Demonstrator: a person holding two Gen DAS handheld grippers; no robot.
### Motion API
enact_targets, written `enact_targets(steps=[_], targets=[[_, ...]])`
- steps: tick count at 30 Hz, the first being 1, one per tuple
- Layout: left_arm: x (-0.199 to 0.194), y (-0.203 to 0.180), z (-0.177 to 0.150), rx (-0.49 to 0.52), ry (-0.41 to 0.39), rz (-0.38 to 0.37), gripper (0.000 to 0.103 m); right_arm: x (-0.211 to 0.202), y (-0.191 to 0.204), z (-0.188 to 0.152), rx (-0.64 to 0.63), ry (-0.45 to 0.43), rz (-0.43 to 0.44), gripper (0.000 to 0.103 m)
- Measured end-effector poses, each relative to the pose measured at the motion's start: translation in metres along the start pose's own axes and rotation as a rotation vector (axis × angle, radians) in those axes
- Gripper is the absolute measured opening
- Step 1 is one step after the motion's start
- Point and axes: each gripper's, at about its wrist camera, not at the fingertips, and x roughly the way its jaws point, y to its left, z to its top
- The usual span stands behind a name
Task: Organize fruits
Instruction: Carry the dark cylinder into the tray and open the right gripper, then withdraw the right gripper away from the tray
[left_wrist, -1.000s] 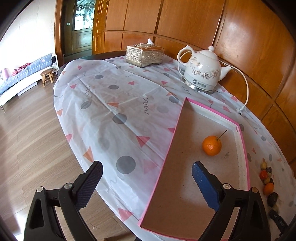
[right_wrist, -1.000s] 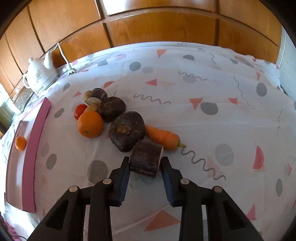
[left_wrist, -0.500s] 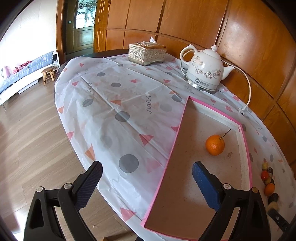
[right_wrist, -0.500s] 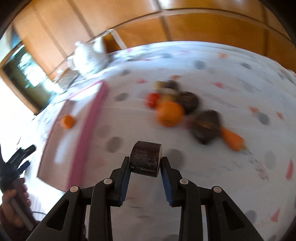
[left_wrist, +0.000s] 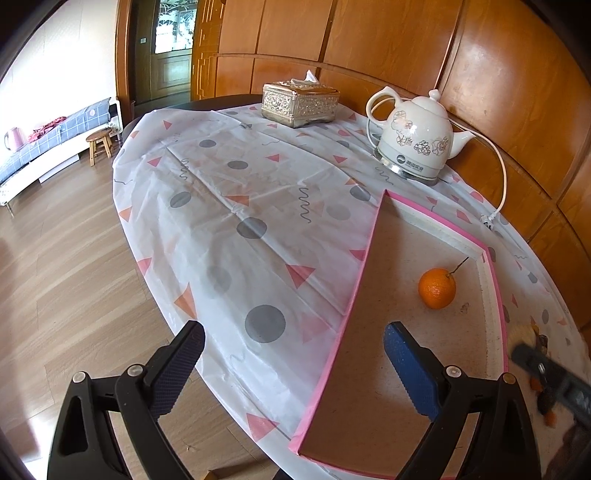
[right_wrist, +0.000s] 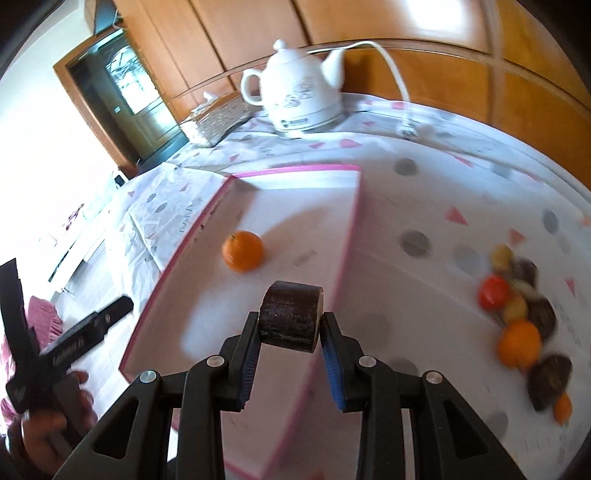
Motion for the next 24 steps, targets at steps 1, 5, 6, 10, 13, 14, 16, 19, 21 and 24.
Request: enact_targets(steps=[1,5,6,10,13,14,16,19,21,24], targets=[[0.000,0.000,0.000,-0.001,0.002,0.001,0.098,0.006,0.005,0.005,-0.012,0.005,-0.009,0.032],[0.002,0.003,-0.001,-0.005,0.006,0.001,0.098,0.027,0.016,0.017,-0.040,0.030,-0.049,0.033],[0.002,0.003,-0.001,-0.005,0.007,0.001,0.098,0.032,0.018,0.019,-0.046,0.031,-0.059,0.033],[0.003,0.006,0.000,-0.013,0.012,-0.001,0.098,0.031,0.019,0.018,-0.034,0.023,-0.057,0.038],[0.004,0.006,-0.001,-0.012,0.015,-0.005,0.098,0.026,0.018,0.015,-0.034,0.010,-0.077,0.038],[0.003,0.005,-0.001,-0.011,0.016,-0.006,0.098,0.023,0.016,0.013,-0.024,0.005,-0.080,0.038],[0.002,0.004,-0.001,-0.011,0.014,-0.009,0.098,0.016,0.011,0.008,0.001,-0.012,-0.089,0.038],[0.001,0.003,-0.002,-0.006,0.013,-0.016,0.098,0.003,0.003,0.000,0.026,-0.045,-0.114,0.038],[-0.001,0.001,-0.002,-0.003,0.012,-0.024,0.098,-0.006,-0.002,-0.005,0.044,-0.068,-0.133,0.038],[-0.003,-0.001,-0.002,0.003,0.006,-0.033,0.099,-0.020,-0.011,-0.014,0.063,-0.106,-0.173,0.039]])
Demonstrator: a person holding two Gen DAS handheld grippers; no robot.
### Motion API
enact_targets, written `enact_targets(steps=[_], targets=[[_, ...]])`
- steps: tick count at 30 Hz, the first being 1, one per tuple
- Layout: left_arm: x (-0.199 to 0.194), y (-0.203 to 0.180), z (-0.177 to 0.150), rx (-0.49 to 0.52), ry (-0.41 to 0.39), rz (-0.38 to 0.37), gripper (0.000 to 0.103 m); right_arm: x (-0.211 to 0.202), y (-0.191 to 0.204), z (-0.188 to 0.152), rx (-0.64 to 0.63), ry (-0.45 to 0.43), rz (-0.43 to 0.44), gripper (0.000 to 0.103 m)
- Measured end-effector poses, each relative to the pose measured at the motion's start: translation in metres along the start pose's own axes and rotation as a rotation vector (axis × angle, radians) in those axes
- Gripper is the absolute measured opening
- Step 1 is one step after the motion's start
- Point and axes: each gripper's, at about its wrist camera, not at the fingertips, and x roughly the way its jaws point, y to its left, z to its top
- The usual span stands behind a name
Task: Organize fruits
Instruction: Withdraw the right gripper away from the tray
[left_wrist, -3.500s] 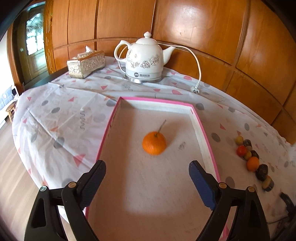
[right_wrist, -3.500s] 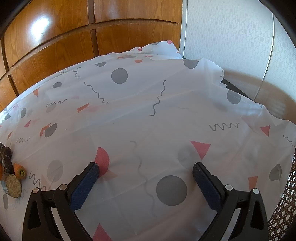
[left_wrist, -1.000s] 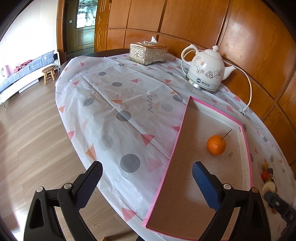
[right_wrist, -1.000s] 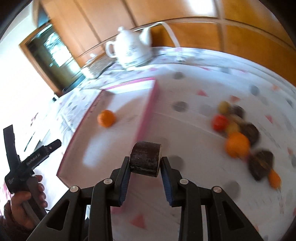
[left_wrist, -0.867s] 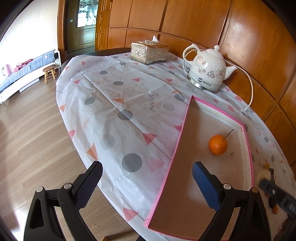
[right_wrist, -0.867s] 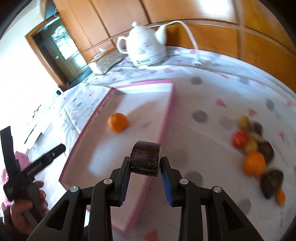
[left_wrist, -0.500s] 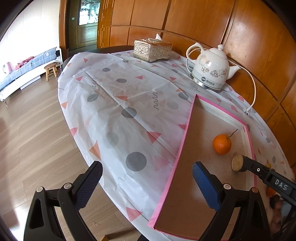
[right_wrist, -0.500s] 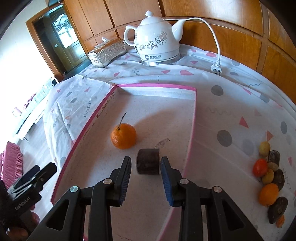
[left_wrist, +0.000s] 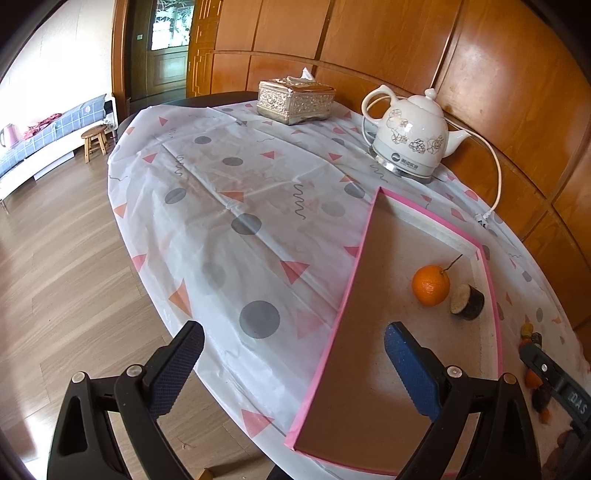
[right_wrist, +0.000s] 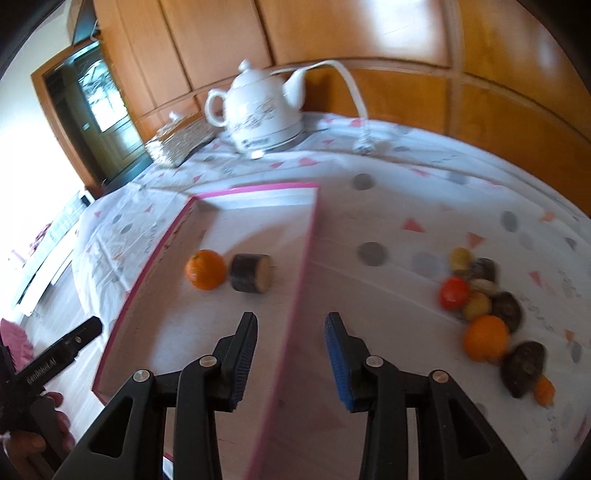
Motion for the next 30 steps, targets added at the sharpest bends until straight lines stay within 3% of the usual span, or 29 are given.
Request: enact_targets(steps=[19,30], targets=[[-0.011,-0.018,-0.004,0.063,-0.013,-0.038,0.100,-0.057,-0.140,-0.085,0.273,-0.025,-0.331,0.039],[-0.019,-0.044,-0.007,0.160,-0.027,-0.088,0.103,-0.099,-0.220,-0.125,0.480,-0.067,-0.552,0.039]])
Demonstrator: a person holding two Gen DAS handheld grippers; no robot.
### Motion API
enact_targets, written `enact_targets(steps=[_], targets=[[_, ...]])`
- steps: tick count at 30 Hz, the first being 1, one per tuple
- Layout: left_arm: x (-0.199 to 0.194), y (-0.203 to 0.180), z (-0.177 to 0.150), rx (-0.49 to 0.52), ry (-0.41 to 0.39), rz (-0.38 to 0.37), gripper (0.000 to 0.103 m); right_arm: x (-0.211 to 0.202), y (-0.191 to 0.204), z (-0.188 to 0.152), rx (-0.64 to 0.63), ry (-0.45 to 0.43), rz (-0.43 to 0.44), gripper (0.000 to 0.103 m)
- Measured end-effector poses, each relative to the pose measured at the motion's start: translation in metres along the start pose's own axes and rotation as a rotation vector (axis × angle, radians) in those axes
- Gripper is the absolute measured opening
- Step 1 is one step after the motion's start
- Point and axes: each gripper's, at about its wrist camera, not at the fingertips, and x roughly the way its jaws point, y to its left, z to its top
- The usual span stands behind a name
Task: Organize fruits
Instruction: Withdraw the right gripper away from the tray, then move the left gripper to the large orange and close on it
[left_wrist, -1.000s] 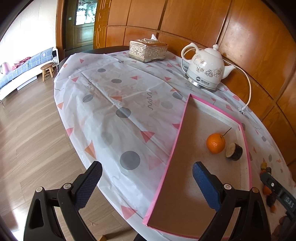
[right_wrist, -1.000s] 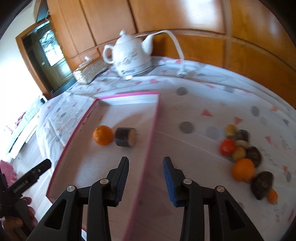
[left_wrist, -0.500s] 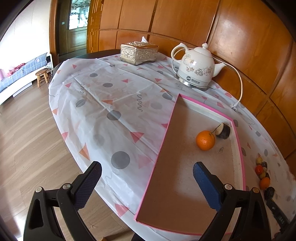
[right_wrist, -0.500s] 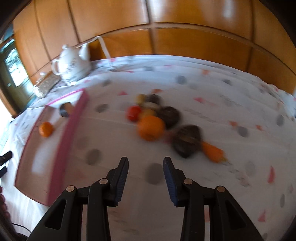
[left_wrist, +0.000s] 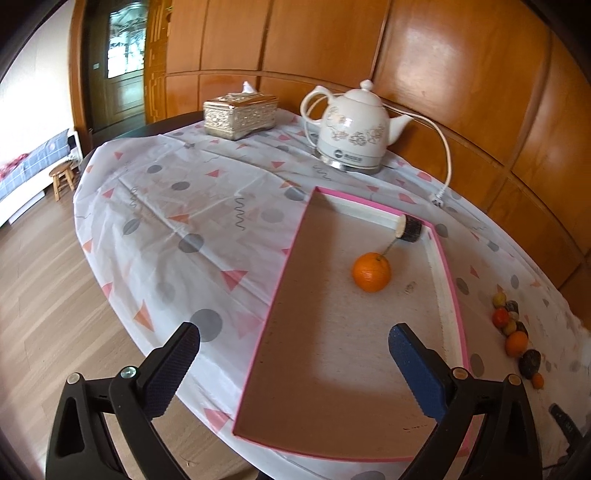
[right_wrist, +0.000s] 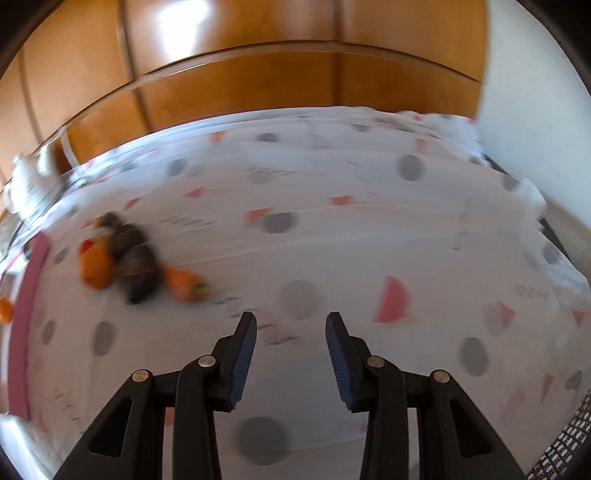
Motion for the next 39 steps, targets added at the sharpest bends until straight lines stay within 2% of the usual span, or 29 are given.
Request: enact_targets(steps=[5,12,21,26,28,31,36,39], targets=[[-0.004,-0.009,0.001,0.034,-0.006,-0.031,0.103,0.004,-0.031,0.000,0.068,-0.011,-0.078,0.039],[-0.009,-0.028,0.000,0.095,-0.014,-0.088,0.103,0.009,-0.052,-0.002,0.109,-0.015,-0.139,0.040],[-0.010,-0.050,0.000,0.155,-0.001,-0.164,0.103,0.016,-0.067,-0.004,0.137,-0.056,-0.181,0.060],[-0.016,-0.075,0.002,0.235,-0.013,-0.228,0.103,0.017,-0.068,-0.006,0.137,-0.075,-0.188,0.064],[-0.016,-0.089,0.003,0.272,0.007,-0.297,0.103,0.017,-0.068,-0.006,0.138,-0.078,-0.188,0.064],[-0.014,-0.107,0.003,0.305,0.038,-0.353,0.103,0.017,-0.068,-0.007,0.139,-0.082,-0.186,0.065],[-0.008,-0.139,0.003,0.367,0.077,-0.410,0.103,0.018,-0.069,-0.007,0.139,-0.086,-0.180,0.068],[-0.002,-0.162,0.002,0.414,0.126,-0.431,0.103,0.018,-0.069,-0.007,0.138,-0.087,-0.178,0.069]])
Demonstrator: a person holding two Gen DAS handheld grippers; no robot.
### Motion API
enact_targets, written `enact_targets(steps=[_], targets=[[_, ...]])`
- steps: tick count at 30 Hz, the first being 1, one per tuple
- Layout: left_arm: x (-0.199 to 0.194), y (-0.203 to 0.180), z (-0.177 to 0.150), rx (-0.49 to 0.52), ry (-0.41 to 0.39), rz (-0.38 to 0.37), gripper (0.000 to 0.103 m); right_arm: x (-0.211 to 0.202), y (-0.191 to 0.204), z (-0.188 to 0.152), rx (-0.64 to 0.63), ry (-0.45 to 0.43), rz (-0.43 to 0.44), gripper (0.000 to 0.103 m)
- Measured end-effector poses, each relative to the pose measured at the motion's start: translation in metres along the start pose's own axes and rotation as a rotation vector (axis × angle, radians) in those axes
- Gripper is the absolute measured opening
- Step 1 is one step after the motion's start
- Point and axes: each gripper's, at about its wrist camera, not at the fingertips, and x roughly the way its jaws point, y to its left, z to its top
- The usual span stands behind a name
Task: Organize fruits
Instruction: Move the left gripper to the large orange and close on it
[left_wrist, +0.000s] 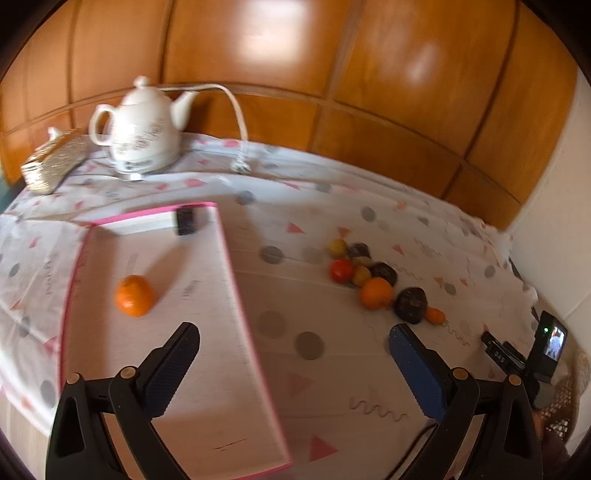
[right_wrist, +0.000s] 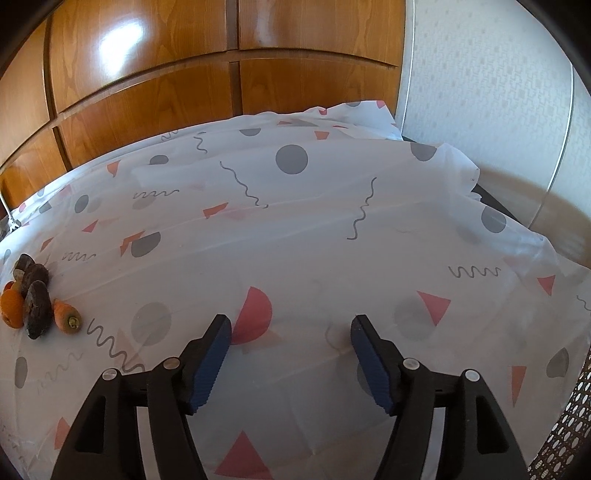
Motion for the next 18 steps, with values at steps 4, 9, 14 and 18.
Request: enact_targets(steps=[4,9,14,18], targets=[[0.021,-0.021,0.007,0.057,0.049,0.009,0.103,0.000,0.001,0.000,0.000,-0.002,0.004,0.071],[0.045,-0.037,0.013,0.042,0.095,-0.022,0.103,0.000,0.001,-0.001,0.002,-0.004,0.010,0.072],[0.068,-0.051,0.019,0.036,0.118,-0.029,0.096,0.001,0.001,-0.001,0.003,-0.005,0.017,0.073],[0.089,-0.061,0.021,0.030,0.154,-0.041,0.083,0.001,0.001,-0.001,0.003,-0.005,0.018,0.073]])
